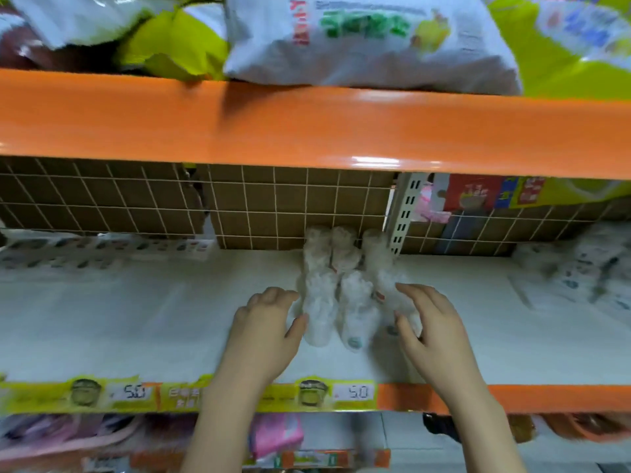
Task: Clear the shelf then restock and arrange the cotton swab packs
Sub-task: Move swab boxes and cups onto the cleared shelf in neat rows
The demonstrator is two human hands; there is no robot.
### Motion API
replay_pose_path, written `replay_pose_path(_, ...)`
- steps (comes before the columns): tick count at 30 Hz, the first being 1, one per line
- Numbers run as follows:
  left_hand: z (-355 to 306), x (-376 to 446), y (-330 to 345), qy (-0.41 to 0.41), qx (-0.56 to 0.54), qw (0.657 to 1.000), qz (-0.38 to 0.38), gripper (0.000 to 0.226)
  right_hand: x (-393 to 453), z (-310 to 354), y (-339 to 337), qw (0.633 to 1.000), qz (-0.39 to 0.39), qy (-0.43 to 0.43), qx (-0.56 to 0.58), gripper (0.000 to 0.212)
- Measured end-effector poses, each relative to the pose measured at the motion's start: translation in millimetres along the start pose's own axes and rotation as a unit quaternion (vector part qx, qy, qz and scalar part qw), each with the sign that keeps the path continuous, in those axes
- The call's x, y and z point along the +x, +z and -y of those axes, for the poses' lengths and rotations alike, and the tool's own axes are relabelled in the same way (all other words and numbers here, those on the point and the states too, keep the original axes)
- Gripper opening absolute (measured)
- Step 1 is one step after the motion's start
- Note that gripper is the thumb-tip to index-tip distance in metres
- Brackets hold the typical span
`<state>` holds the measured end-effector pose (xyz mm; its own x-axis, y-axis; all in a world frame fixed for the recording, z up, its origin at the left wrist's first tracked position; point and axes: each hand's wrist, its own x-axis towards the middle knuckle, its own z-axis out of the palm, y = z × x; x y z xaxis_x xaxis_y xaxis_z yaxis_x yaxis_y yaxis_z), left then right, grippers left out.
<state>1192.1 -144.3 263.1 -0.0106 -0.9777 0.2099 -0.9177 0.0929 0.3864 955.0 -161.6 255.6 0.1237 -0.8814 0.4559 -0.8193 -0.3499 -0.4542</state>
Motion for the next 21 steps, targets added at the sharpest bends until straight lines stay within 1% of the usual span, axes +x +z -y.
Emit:
replay_pose_path(3, -44.9, -4.3, 16.1, 0.025, 0.010, 0.999, -0.038, 0.054, -8.6, -39.9, -21.5, 1.000, 0.009, 0.019, -0.011, 0.042)
replay_pose_path(5, -68.1, -8.6, 26.0, 0.037, 0.009, 0.998, -0.044, 0.053, -17.5, -61.6, -29.5, 0.999, 0.029, 0.025, -0.012, 0.047)
replay_pose_path(8, -94.5, -14.5, 38.0, 0.022, 0.014, 1.000, -0.013, 0.050, -27.2, -82.9, -35.9, 0.998, 0.054, 0.038, -0.010, 0.045)
replay_pose_path(12, -110.1, -16.4, 47.8, 0.027, 0.023, 0.999, 0.009, 0.043, -31.5, -93.5, -40.4, 0.995, 0.088, 0.048, 0.004, 0.040)
replay_pose_path(15, -115.0, -12.6, 50.4, 0.041, 0.005, 0.999, 0.010, 0.041, -30.1, -97.1, -40.5, 0.994, 0.095, 0.050, 0.011, 0.041)
replay_pose_path(21, -112.3, -0.3, 52.5, 0.056, -0.031, 0.998, -0.020, 0.034, -24.9, -99.3, -35.8, 0.992, 0.109, 0.060, -0.006, 0.039)
